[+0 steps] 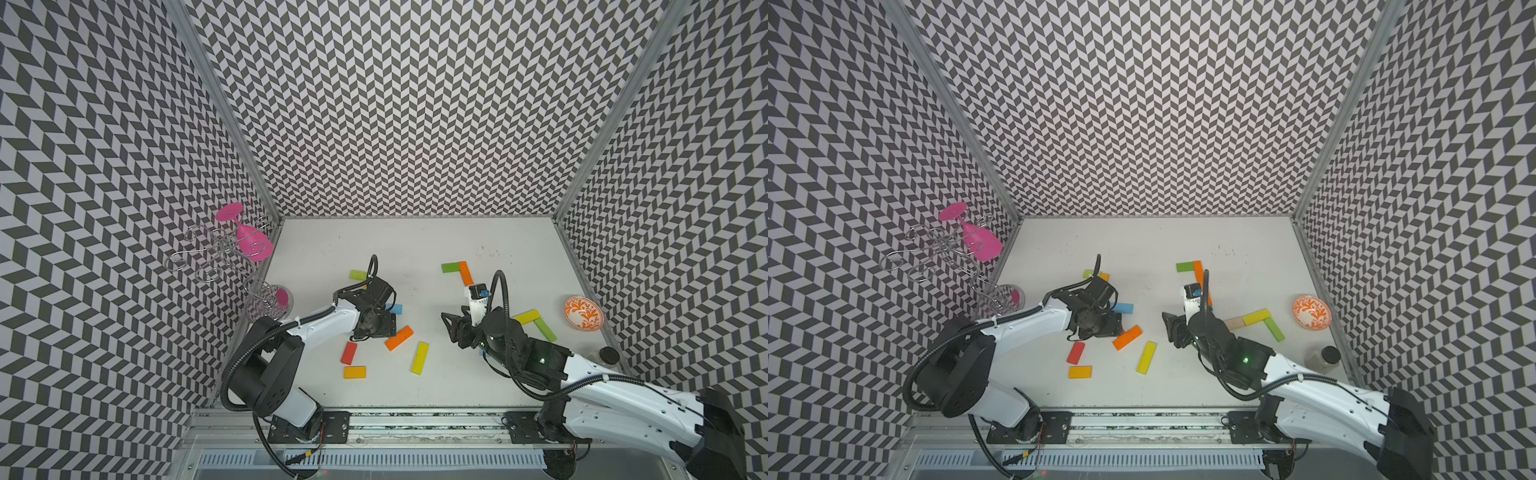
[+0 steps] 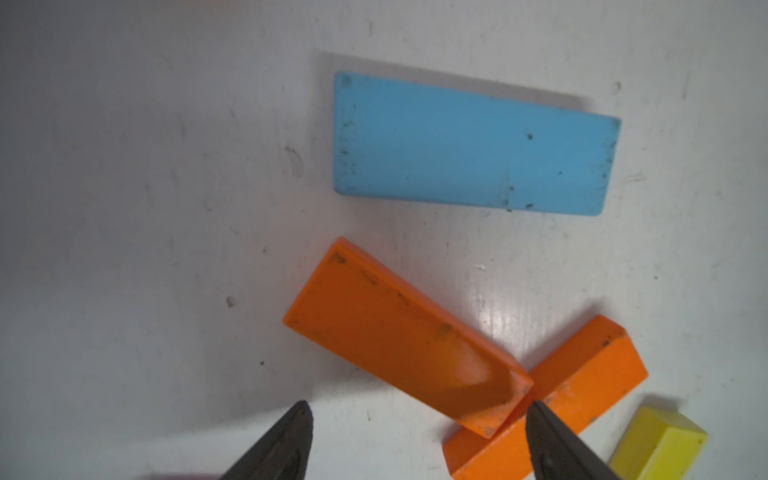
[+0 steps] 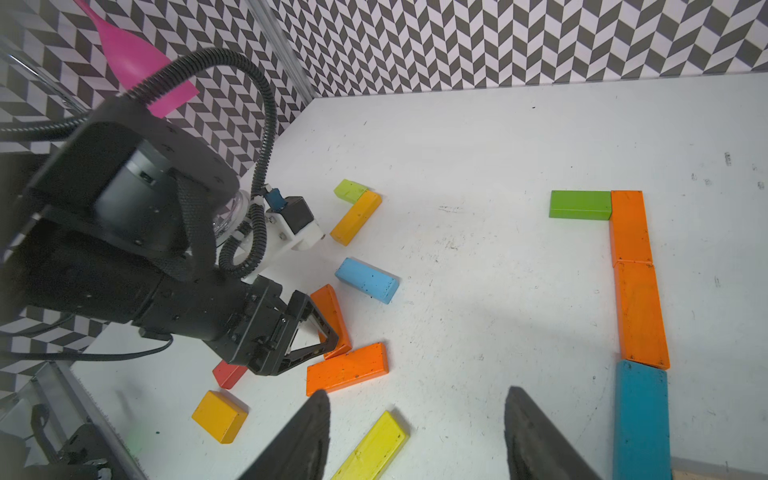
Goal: Assemble a giraffe with building blocks
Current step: Pick up the building block from the center of the board.
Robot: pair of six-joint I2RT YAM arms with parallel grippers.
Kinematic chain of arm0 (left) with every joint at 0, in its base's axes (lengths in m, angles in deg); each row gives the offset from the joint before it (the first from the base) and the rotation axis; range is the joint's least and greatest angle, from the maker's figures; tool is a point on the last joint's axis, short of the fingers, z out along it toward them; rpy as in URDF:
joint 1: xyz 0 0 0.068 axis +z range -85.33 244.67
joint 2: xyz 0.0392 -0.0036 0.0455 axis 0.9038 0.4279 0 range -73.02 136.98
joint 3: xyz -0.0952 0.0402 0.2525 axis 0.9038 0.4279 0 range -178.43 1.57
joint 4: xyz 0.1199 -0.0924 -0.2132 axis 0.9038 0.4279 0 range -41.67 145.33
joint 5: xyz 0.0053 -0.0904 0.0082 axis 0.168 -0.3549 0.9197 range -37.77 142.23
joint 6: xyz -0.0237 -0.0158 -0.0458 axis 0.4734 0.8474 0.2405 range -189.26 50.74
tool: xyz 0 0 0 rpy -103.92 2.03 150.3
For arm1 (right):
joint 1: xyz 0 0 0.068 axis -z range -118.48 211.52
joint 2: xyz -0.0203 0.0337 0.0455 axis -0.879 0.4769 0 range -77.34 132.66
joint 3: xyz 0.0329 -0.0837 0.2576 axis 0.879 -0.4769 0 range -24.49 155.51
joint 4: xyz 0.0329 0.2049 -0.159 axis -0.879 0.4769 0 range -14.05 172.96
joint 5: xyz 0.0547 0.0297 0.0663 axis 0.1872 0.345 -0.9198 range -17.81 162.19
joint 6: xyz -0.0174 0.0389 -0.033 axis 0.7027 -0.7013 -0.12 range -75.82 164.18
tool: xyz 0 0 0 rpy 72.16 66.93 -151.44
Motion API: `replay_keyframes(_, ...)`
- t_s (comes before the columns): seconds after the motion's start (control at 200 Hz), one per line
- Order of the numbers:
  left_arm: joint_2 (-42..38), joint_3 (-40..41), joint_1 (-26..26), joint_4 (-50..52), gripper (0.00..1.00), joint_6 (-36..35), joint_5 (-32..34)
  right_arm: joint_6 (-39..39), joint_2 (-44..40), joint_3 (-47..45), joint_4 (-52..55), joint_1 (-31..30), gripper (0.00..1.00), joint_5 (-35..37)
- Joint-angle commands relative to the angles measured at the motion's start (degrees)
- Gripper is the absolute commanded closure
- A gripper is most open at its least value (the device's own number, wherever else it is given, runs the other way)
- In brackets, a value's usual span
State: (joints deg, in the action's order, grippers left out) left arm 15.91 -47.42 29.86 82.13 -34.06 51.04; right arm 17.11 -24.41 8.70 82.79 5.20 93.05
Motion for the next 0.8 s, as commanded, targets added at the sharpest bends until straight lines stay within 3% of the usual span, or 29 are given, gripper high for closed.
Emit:
replay_keyframes(0.0, 1.84, -1.78, -1.04, -2.86, 0.18, 2.59, 1.43, 0.69, -1.59, -1.25, -2.40, 0.26, 0.35, 1.72)
replay_keyframes(0.21, 5.31, -3.70, -1.62, -3.90, 0.19, 3.04, 2.22, 0.80, -2.71, -1.72, -1.30, 0.30, 0.35, 2.16)
replay_keyframes(0.315, 6.49, -3.67, -1.97, -3.58, 0.24, 2.88, 2.76, 0.79, -3.45, -2.10, -1.13, 0.33, 0.34, 2.41)
replay_keyframes(0.606, 4.03, -1.77, -1.89, 3.15, 0.56, -1.07, 9.18, 0.35, -4.08, -2.75, -1.53, 0.33, 0.35, 2.35)
replay_keyframes(0.791, 4.80, -3.31, 0.03, 5.10, 0.76, -6.50, 8.92, -0.31, -2.68, -2.30, -2.26, 0.32, 0.35, 1.20)
